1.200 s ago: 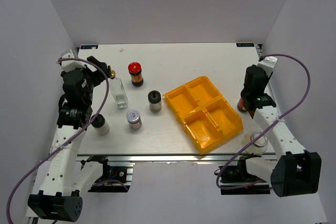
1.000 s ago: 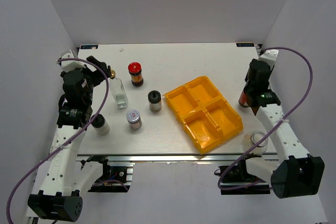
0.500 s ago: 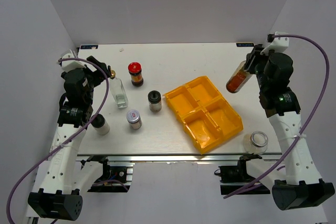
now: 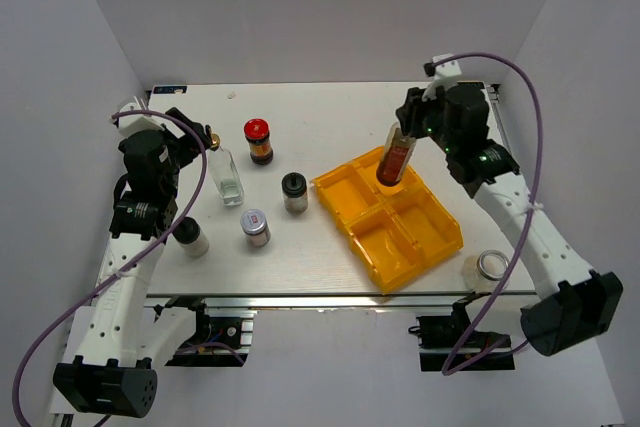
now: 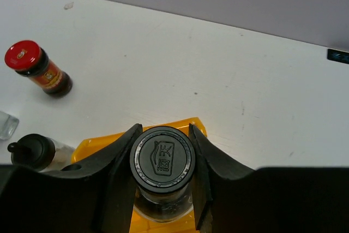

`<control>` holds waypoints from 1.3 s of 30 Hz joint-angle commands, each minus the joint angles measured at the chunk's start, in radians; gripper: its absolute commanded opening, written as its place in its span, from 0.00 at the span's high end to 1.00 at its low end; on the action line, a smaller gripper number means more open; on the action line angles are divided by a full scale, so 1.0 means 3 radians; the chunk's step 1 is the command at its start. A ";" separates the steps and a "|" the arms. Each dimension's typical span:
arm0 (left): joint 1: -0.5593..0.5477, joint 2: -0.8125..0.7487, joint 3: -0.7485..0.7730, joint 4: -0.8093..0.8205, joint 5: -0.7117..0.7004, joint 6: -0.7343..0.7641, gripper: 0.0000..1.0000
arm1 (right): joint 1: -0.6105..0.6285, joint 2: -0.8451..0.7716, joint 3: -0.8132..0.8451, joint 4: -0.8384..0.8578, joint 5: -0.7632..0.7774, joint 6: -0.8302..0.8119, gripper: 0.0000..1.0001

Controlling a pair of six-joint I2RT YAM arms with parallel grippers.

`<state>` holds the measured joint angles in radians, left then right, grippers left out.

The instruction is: Organize the condiment bottles

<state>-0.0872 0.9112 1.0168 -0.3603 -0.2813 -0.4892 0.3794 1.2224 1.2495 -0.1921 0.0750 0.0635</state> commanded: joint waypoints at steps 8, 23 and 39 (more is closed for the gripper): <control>0.0014 -0.0056 0.0200 -0.0215 -0.0054 -0.0143 0.02 | 0.0228 0.0415 0.0162 0.1105 0.0475 -0.0196 1.00; 0.0020 -0.0005 0.0236 -0.0461 0.0145 -0.0527 0.02 | 0.0223 0.0067 -0.0692 0.1376 0.0512 -0.0135 1.00; 0.0014 0.0148 0.0885 -0.1238 0.0411 0.0045 0.02 | 0.0223 -0.0076 -0.1184 0.1551 0.0568 0.0095 0.29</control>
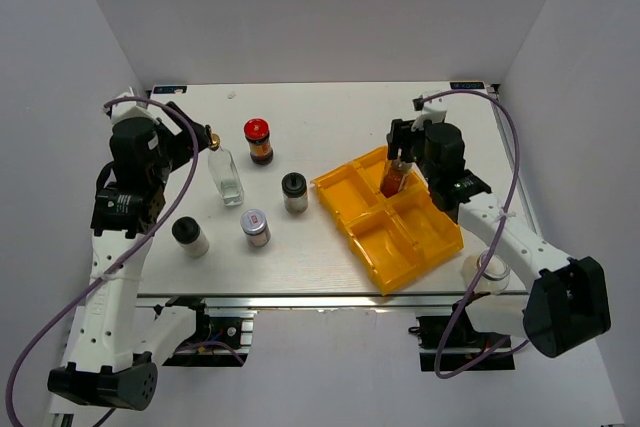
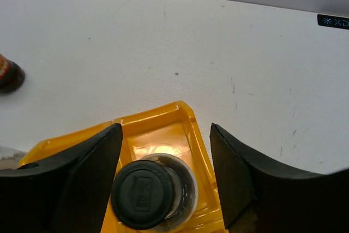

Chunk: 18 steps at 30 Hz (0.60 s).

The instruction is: Organize the condiment bottles

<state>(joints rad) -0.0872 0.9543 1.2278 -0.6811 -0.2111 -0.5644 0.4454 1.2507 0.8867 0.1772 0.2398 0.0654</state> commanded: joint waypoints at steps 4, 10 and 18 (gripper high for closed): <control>0.0014 -0.0036 0.0121 -0.0113 0.0570 0.0521 0.02 | 0.0003 -0.0354 0.0046 0.0294 -0.0032 0.0109 0.20; 0.0020 -0.0128 -0.0089 0.0005 0.0975 0.0603 0.02 | 0.0003 -0.0589 0.0270 0.0029 0.0069 0.0216 0.11; 0.0020 -0.0077 -0.0452 -0.0041 0.0567 0.0680 0.02 | 0.0003 -0.1345 0.0118 -0.0412 0.0530 0.0559 0.11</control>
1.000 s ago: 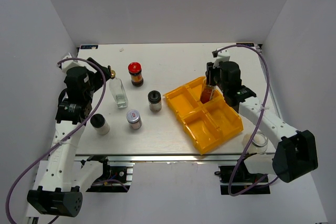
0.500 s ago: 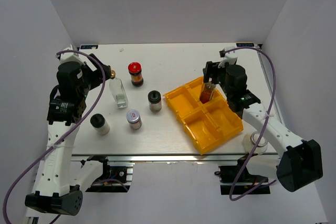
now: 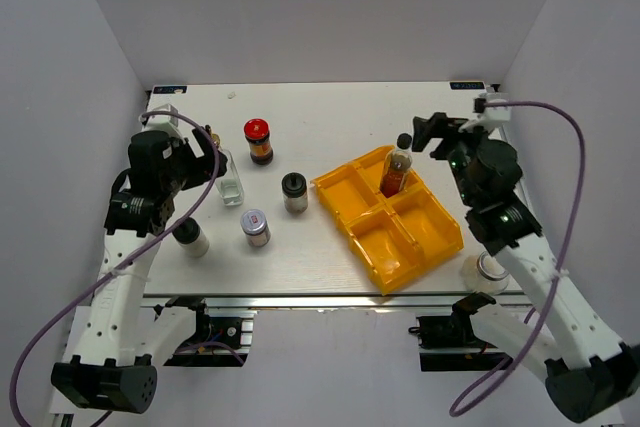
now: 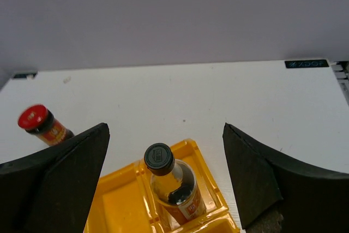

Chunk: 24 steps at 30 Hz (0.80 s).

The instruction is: Organize the condiment bottles

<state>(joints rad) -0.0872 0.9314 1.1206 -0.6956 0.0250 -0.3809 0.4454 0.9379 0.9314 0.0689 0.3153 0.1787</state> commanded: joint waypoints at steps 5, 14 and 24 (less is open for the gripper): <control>-0.0016 0.0305 -0.0080 0.0196 -0.0221 0.0089 0.02 | -0.0002 -0.0886 -0.0531 -0.0061 0.0717 0.0360 0.11; -0.0083 0.0612 -0.0069 0.0733 -0.0436 0.0068 0.02 | -0.0002 -0.1244 -0.0814 -0.0076 0.1352 0.0330 0.11; -0.0205 0.0684 -0.0192 0.1137 -0.0922 0.0191 0.03 | -0.0007 -0.1265 -0.0993 0.0098 0.1276 0.0248 0.11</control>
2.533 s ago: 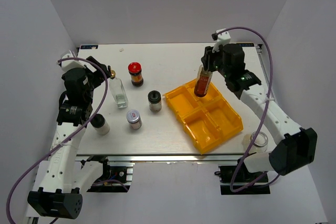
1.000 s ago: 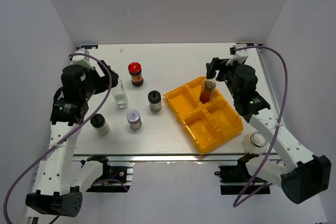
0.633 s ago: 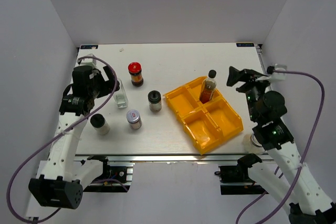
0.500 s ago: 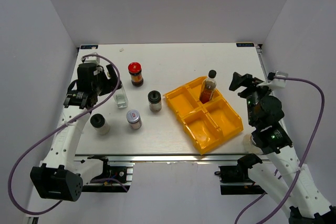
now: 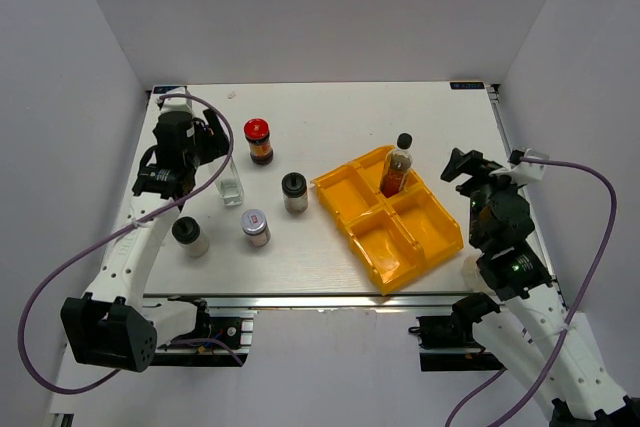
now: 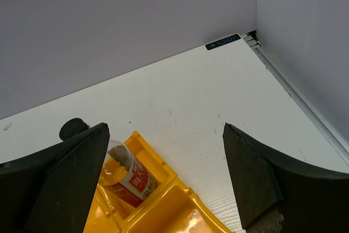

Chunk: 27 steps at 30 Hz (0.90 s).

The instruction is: Organize the condiment bottles

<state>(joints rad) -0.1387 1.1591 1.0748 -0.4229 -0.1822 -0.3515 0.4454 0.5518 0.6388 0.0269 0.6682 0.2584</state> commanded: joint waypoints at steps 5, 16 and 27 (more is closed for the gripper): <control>-0.0146 0.0007 -0.0054 0.0285 -0.0379 0.0175 0.10 | -0.0012 0.0068 -0.0018 0.0258 0.0104 -0.0048 0.10; -0.0346 0.0253 -0.0014 0.0203 -0.0661 0.0216 0.27 | -0.0038 0.0073 -0.0033 0.0273 0.0181 -0.0105 0.11; -0.0591 0.0186 0.0083 0.0162 -0.1028 0.0256 0.97 | -0.0048 0.0104 -0.0043 0.0284 0.0386 -0.0197 0.11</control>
<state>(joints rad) -0.2966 1.2594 1.0683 -0.3798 -0.4263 -0.2775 0.4377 0.5804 0.6243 0.0612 0.7315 0.2184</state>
